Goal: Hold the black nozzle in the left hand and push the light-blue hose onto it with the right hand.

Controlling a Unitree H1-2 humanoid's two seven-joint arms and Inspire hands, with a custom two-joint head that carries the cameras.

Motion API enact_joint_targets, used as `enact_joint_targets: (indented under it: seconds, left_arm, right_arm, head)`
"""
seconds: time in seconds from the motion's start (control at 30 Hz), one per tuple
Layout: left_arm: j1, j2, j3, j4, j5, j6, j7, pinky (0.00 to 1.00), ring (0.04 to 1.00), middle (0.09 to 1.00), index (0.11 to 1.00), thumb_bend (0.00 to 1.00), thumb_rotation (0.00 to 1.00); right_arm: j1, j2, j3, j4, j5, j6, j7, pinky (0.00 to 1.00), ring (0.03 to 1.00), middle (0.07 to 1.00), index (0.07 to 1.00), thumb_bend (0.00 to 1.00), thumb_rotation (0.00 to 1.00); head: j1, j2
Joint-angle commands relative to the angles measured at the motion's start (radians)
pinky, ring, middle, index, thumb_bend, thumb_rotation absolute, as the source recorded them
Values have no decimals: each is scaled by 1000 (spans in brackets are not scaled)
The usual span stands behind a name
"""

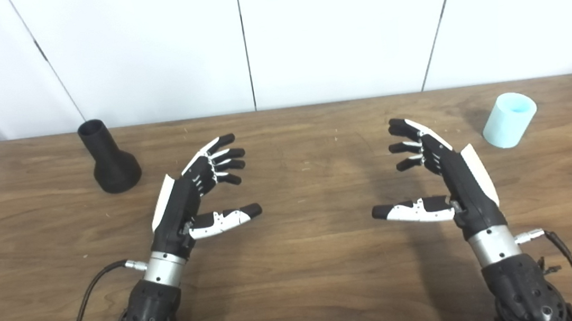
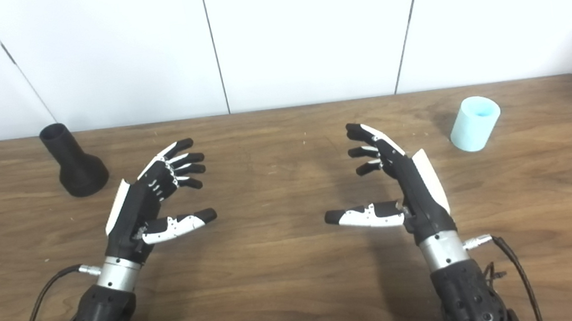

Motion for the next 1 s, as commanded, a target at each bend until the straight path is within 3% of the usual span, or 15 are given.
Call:
enact_joint_targets:
  seconds: [0.0,0.37,0.43,0.47,0.53,0.63,0.77,0.97]
  left_arm:
    - [-31,5,3,-17,-8,-43,7,585,714,750,782,737,107]
    - [-33,-2,2,-11,-10,-50,9,579,700,726,737,726,86]
    - [-33,-10,-2,-6,-8,-51,10,577,699,722,732,726,88]
    - [-33,-17,-6,-1,-2,-54,13,577,699,721,730,725,89]
    - [-35,-31,-15,11,12,-61,20,574,697,719,725,728,94]
    - [-37,-54,-30,36,39,-78,33,573,694,714,720,733,102]
    - [-42,-71,-42,75,55,-99,48,576,694,713,715,737,104]
    - [-48,-86,-32,89,38,-121,62,563,676,704,701,724,85]
  right_arm:
    - [-27,-7,-3,-34,10,-25,-3,610,748,839,839,783,134]
    - [-25,-10,-4,-31,14,-27,-2,603,749,839,839,782,134]
    - [-22,-16,-8,-28,23,-32,-1,604,749,840,840,782,134]
    - [-20,-23,-14,-24,32,-38,1,605,750,840,840,781,133]
    - [-15,-38,-25,-18,50,-48,5,610,752,842,842,776,123]
    - [-6,-61,-43,1,78,-74,9,616,757,846,846,766,91]
    - [2,-81,-61,34,126,-91,15,624,760,847,848,762,111]
    - [-3,-86,-71,93,200,-171,21,613,752,844,850,751,52]
  head:
    - [-1,1]
    - [11,-6]
    - [74,-19]
    - [147,-36]
    - [184,-51]
    - [276,-106]
    - [326,-145]
    - [371,-190]
